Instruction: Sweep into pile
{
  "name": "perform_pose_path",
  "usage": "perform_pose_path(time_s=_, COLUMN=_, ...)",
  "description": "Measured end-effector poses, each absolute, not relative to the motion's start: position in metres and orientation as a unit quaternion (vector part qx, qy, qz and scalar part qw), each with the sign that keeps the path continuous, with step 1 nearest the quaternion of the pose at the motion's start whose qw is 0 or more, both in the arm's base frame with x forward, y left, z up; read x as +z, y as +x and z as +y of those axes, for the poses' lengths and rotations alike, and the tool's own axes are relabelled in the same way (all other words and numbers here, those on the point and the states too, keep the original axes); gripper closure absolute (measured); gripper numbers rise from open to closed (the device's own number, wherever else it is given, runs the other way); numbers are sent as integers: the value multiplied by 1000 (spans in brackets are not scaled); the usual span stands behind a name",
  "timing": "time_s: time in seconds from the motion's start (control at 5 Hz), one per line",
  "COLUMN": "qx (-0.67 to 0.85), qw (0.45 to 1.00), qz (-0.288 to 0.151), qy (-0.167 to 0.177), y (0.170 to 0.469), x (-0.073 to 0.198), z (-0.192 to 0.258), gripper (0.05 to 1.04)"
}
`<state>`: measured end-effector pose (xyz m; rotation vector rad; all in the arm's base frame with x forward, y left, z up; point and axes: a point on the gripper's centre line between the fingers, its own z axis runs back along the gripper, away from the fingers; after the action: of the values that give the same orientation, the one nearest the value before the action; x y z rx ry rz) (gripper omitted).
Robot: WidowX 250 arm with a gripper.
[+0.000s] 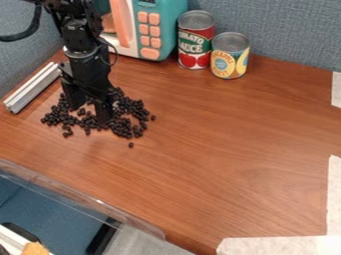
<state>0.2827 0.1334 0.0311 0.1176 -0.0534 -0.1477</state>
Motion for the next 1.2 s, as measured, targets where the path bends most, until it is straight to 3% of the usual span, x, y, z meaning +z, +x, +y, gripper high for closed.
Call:
perform_pose_path(time_s=0.2, qx=-73, qw=996, qz=-7, qy=46, y=278, x=18, z=132, gripper=83)
perform_pose_path(time_s=0.8, qx=-4, qw=997, qz=-59, qy=50, y=295, x=61, z=222, gripper=83)
perform_pose_path(time_s=1.2, qx=62, qw=995, qz=-53, qy=56, y=306, x=53, z=285, gripper=83)
